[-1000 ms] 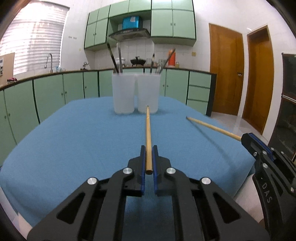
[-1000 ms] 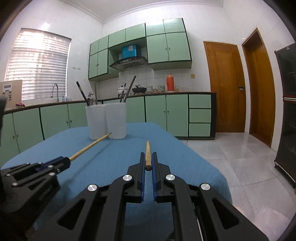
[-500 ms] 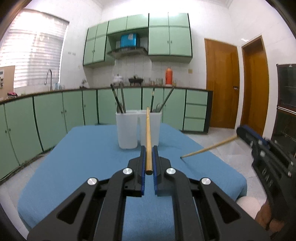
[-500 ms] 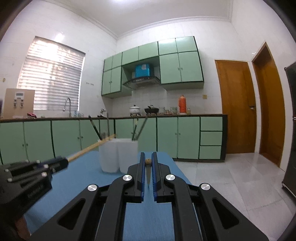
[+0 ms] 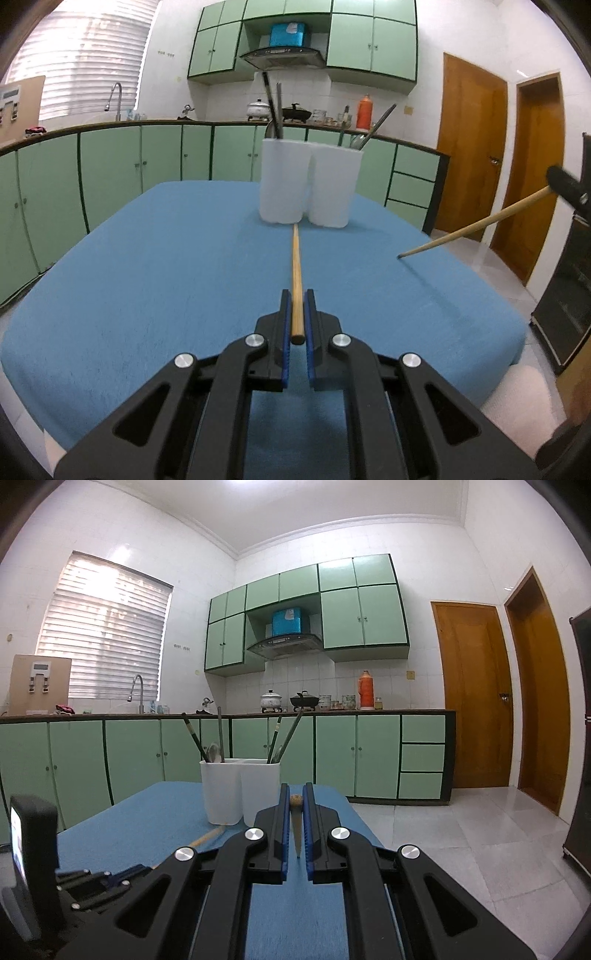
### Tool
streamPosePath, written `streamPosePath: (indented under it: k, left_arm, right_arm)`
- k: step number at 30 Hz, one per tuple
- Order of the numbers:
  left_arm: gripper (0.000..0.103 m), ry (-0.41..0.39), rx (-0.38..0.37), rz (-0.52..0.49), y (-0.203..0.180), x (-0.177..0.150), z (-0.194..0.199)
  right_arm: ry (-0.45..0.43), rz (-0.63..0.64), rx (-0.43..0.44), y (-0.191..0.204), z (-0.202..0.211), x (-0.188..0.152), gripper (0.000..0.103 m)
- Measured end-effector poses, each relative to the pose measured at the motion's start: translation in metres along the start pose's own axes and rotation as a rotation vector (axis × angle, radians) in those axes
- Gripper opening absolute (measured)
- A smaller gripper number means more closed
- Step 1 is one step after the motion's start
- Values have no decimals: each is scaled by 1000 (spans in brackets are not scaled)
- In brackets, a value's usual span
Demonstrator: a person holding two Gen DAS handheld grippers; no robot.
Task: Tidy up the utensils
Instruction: 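Carry both wooden chopsticks over the white holder and lower them in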
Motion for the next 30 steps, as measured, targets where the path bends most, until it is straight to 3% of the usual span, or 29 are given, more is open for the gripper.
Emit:
streamPosePath:
  k: [3,6,11,14,15,16,24,30]
  left_arm:
    - [9,16,5,13,3,-6,-3]
    - [36,26,23,17,5,-15,-1]
    - [38,23,26,24,6,-22,1]
    - [33,21,25,23,4,-21,1]
    - [15,22,19,22,4,-20,0]
    - [6,27,10,19,3,-20,-2]
    - [6,-3,-14,10,-3,-10,6]
    - [6,-45,-25,-21,0,24,22]
  right_arm:
    - [2,-6,-6,-1,1,-2,7]
    - [4,-2,-10,-2,4,-5,7]
    - [8,-2,-15,-1,6,-8,7]
    - [7,-1,-16,0,7,-8,7]
    - [8,-2,-15,0,7,-8,7]
    - [7,-2,-16,0,7,-8,7]
    - [6,0,-15,1,6,-5,7]
    - [-10,4,-6,4,6,8,7]
Point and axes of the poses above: each gripper's, at about its wrist camera, not at the fingertips, and z roughly against the way its jaws point, y to its left, x to its top, the point moved 5 cm from there along -z, roughly the way its jaws point, and after that the axes turned 15 degrees about -z, right-handed, at the moved point
